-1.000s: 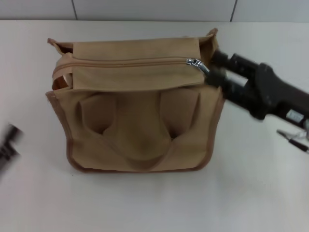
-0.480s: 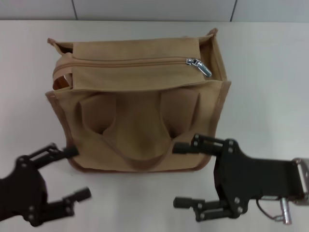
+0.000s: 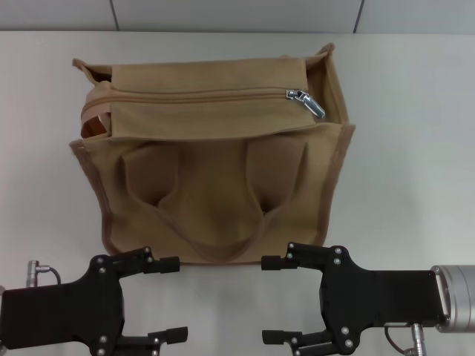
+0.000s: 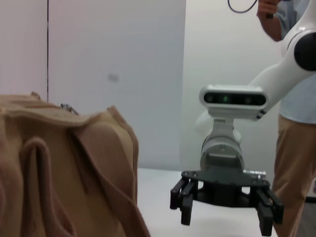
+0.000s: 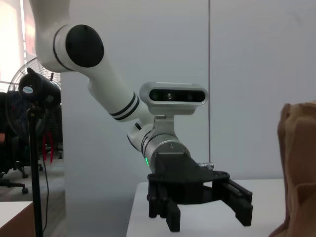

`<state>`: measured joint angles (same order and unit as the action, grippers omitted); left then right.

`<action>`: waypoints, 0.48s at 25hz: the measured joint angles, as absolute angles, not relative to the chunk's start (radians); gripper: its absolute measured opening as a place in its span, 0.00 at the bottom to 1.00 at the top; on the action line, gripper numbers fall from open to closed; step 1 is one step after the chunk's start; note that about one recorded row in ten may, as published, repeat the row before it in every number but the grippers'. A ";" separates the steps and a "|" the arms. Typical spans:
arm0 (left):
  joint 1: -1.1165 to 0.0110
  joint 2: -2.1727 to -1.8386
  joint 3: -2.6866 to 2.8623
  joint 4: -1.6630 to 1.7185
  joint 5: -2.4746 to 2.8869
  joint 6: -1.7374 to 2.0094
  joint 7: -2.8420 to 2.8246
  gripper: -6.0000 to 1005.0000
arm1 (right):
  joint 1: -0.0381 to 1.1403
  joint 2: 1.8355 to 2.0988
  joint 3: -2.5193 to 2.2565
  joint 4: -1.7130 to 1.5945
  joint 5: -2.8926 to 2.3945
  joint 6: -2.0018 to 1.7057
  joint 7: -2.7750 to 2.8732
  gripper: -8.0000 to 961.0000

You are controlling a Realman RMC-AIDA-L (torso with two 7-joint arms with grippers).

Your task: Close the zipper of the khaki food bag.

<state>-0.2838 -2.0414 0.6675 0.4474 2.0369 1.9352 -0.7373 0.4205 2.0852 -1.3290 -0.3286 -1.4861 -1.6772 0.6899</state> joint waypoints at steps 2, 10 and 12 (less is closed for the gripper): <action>-0.287 -2.048 0.668 0.452 2.050 1.917 -0.736 0.81 | 0.420 2.084 -1.328 -0.328 -1.486 -1.677 0.691 0.85; -0.288 -2.053 0.679 0.452 2.082 1.895 -0.737 0.81 | 0.420 2.083 -1.326 -0.324 -1.480 -1.675 0.691 0.85; -0.288 -2.054 0.681 0.453 2.082 1.890 -0.739 0.81 | 0.420 2.083 -1.325 -0.324 -1.479 -1.675 0.691 0.85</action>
<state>-0.2879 -2.0538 0.6815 0.4525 2.0815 1.8897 -0.7392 0.4203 2.0829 -1.3251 -0.3239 -1.4792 -1.6750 0.6914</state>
